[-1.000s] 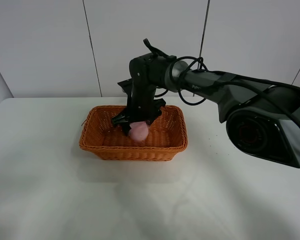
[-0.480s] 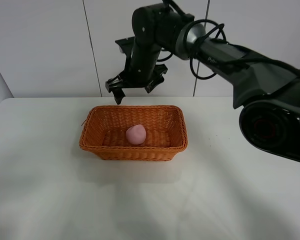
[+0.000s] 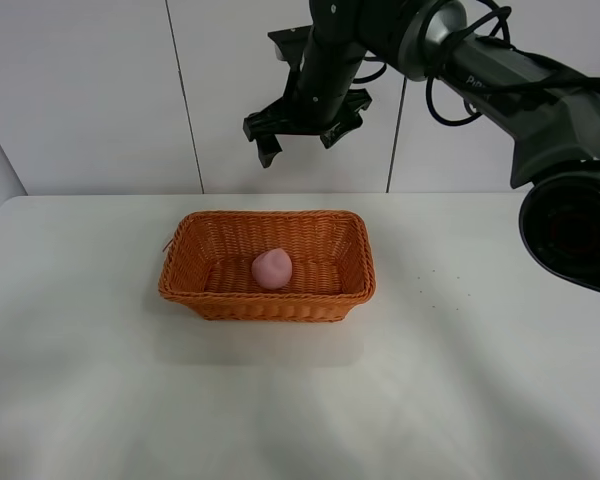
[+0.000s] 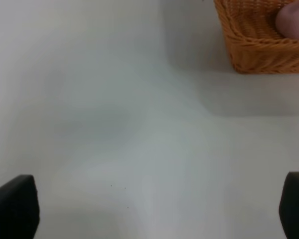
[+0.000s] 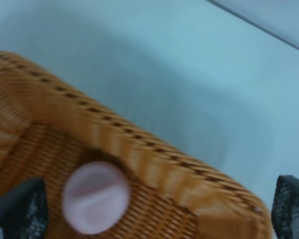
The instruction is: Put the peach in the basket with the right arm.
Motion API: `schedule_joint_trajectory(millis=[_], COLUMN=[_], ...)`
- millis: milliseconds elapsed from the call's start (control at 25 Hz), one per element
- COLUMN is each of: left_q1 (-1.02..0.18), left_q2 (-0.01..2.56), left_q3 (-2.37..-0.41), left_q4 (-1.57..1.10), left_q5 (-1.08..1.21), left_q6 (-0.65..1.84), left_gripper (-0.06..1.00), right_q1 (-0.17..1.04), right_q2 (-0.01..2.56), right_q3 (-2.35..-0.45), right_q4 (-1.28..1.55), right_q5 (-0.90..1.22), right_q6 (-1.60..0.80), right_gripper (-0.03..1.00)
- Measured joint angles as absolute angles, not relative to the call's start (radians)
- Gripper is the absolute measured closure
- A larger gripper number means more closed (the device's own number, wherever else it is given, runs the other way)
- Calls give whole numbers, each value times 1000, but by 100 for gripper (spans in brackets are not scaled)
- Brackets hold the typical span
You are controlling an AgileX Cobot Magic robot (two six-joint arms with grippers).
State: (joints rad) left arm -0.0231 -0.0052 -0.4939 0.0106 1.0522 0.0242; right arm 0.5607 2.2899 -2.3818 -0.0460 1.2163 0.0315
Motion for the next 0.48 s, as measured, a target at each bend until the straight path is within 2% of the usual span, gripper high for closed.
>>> schedule_joint_trajectory(millis=[480], left_q1=[-23], left_q2=[-5], left_q3=[-494], left_q4=[11], left_q5=[1052], left_q6=[24], left_gripper=[-4], right_q1=[191], right_q2=[2291], right_q3=[-2382], right_q4=[-47], right_q5=[1216], right_q6=[32], right_gripper=[27])
